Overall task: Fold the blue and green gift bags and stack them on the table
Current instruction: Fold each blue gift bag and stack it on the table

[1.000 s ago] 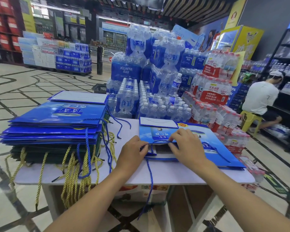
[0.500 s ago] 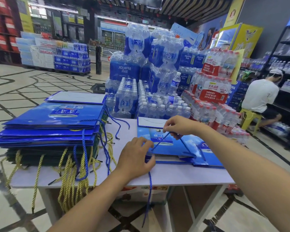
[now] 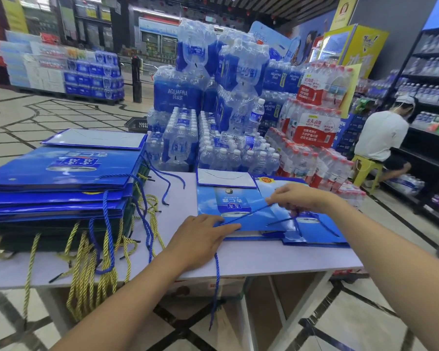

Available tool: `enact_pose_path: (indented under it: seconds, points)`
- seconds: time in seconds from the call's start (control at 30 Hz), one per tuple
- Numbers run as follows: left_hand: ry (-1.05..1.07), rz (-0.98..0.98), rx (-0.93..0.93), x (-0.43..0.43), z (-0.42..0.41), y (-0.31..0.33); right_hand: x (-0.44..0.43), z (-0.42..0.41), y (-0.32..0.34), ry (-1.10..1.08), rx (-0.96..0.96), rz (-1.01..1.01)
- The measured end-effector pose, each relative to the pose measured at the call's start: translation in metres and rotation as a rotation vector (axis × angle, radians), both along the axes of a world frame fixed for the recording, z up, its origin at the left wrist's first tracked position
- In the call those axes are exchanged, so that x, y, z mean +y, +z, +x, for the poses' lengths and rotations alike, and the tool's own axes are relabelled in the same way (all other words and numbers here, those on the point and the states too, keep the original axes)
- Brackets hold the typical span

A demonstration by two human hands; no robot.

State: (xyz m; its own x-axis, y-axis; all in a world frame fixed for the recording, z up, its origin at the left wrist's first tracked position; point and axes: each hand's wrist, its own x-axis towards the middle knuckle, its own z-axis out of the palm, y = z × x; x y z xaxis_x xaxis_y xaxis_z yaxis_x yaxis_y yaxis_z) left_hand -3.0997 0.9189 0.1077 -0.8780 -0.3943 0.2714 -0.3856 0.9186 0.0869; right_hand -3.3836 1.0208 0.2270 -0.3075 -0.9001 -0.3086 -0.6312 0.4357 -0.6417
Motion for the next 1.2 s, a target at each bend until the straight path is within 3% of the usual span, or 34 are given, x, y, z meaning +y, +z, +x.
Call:
enact_pose_path:
  seconds: [0.2, 0.27, 0.4, 0.67, 1.07, 1.2]
  points:
    - [-0.014, 0.060, -0.049, 0.001, 0.001, 0.001, -0.061, 0.041, -0.007, 0.135, 0.176, -0.205]
    - [-0.011, 0.126, -0.090, 0.000, 0.001, 0.002, -0.084, 0.057, -0.017, 0.107, 0.320, -0.284]
    - [-0.003, 0.225, -0.165, 0.003, 0.000, 0.004, -0.115, 0.072, -0.043, 0.052, 0.630, -0.215]
    - [0.010, 0.238, -0.150, 0.003, -0.002, 0.003, -0.139, 0.060, -0.090, -0.086, 0.826, -0.210]
    - [0.120, 0.237, -0.033, 0.002, -0.001, 0.001, -0.108, 0.037, -0.062, -0.065, 0.651, -0.194]
    - [0.269, 0.118, 0.059, 0.001, -0.001, -0.001, -0.062, 0.030, -0.054, -0.107, 0.719, -0.008]
